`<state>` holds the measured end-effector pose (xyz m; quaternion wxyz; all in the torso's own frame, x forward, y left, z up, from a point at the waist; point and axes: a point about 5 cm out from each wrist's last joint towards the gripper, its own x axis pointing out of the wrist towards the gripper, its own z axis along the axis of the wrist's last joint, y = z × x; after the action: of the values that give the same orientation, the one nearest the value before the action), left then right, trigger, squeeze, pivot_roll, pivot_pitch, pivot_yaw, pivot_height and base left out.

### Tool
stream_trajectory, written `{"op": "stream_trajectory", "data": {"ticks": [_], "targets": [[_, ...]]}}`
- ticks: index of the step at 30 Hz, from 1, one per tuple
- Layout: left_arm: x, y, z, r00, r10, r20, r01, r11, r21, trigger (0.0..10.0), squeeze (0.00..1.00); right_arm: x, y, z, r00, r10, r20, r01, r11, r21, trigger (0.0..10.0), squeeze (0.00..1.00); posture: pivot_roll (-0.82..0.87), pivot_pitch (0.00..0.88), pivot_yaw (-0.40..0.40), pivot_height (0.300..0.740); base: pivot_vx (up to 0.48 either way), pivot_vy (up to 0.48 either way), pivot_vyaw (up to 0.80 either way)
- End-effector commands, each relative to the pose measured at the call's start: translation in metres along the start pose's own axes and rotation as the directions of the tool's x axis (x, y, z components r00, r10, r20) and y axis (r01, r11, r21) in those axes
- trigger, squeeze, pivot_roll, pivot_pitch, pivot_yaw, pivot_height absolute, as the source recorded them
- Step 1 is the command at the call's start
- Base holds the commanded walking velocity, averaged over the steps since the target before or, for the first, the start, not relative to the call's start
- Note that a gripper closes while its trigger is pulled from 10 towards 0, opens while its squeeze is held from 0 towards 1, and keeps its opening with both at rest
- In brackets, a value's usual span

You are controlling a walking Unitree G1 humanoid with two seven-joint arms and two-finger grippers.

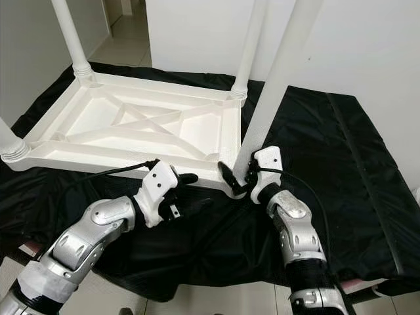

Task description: Building children table

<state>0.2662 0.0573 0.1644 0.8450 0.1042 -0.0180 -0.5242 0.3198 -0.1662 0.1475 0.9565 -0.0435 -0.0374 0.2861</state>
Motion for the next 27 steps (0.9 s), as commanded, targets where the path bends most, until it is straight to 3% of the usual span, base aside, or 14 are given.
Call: {"op": "stream_trajectory", "data": {"ticks": [1,4,5,9,10,21,22,23,24,27], "targets": [[0.0,-0.002,-0.001,0.999,-0.047,-0.012,0.047,0.999,0.015,10.0,0.0,0.001,-0.001,-0.002,0.999,0.046,-0.011,-0.046,0.999,-0.003,10.0,0.0,0.03,0.044,-0.05,0.74,0.0,0.0,0.0],[0.001,-0.001,0.001,0.999,-0.045,-0.008,0.045,0.999,0.018,10.0,0.0,0.009,-0.008,-0.003,0.991,0.126,-0.038,-0.127,0.992,-0.026,9.8,0.0,0.03,0.039,-0.053,0.74,0.0,0.0,0.0],[0.002,-0.001,0.001,0.999,-0.044,-0.008,0.044,0.999,0.02,10.0,0.0,0.011,-0.009,-0.004,0.99,0.135,-0.046,-0.137,0.99,-0.033,7.9,0.0,0.04,0.037,-0.054,0.74,0.0,0.0,0.0],[0.002,-0.001,0.001,0.999,-0.043,-0.007,0.043,0.999,0.02,10.0,0.0,0.012,-0.01,-0.004,0.988,0.146,-0.049,-0.148,0.988,-0.035,7.3,0.0,0.04,0.037,-0.054,0.74,0.0,0.0,0.0],[0.002,0.0,0.001,0.999,-0.041,-0.007,0.041,0.999,0.021,10.0,0.0,0.013,-0.011,-0.006,0.986,0.155,-0.06,-0.157,0.987,-0.032,0.0,0.0,0.04,0.033,-0.06,0.74,0.0,0.0,0.0],[0.001,0.0,0.001,1.0,-0.027,-0.005,0.027,0.999,0.022,10.0,0.0,0.007,-0.013,-0.021,0.977,0.185,-0.106,-0.182,0.983,0.031,0.0,0.0,0.05,0.035,-0.066,0.74,0.0,0.0,0.0],[0.001,0.0,0.001,1.0,-0.028,-0.005,0.029,0.999,0.021,10.0,0.0,0.006,-0.013,-0.023,0.98,0.17,-0.101,-0.167,0.985,0.034,0.7,0.0,0.04,0.038,-0.063,0.74,0.0,0.0,0.0],[0.001,-0.001,0.001,1.0,-0.03,-0.005,0.03,0.999,0.02,10.0,0.0,0.005,-0.014,-0.023,0.984,0.15,-0.097,-0.147,0.989,0.032,6.2,0.0,0.04,0.038,-0.062,0.74,0.0,0.0,0.0],[0.001,-0.001,0.001,1.0,-0.031,-0.005,0.031,0.999,0.02,10.0,0.0,0.005,-0.013,-0.023,0.987,0.135,-0.091,-0.132,0.99,0.042,10.0,0.0,0.04,0.039,-0.062,0.74,0.0,0.0,0.0],[0.001,-0.001,0.001,0.999,-0.032,-0.004,0.032,0.999,0.02,10.0,0.0,0.004,-0.013,-0.023,0.988,0.128,-0.081,-0.124,0.991,0.059,10.0,0.0,0.04,0.04,-0.062,0.74,0.0,0.0,0.0]]}}
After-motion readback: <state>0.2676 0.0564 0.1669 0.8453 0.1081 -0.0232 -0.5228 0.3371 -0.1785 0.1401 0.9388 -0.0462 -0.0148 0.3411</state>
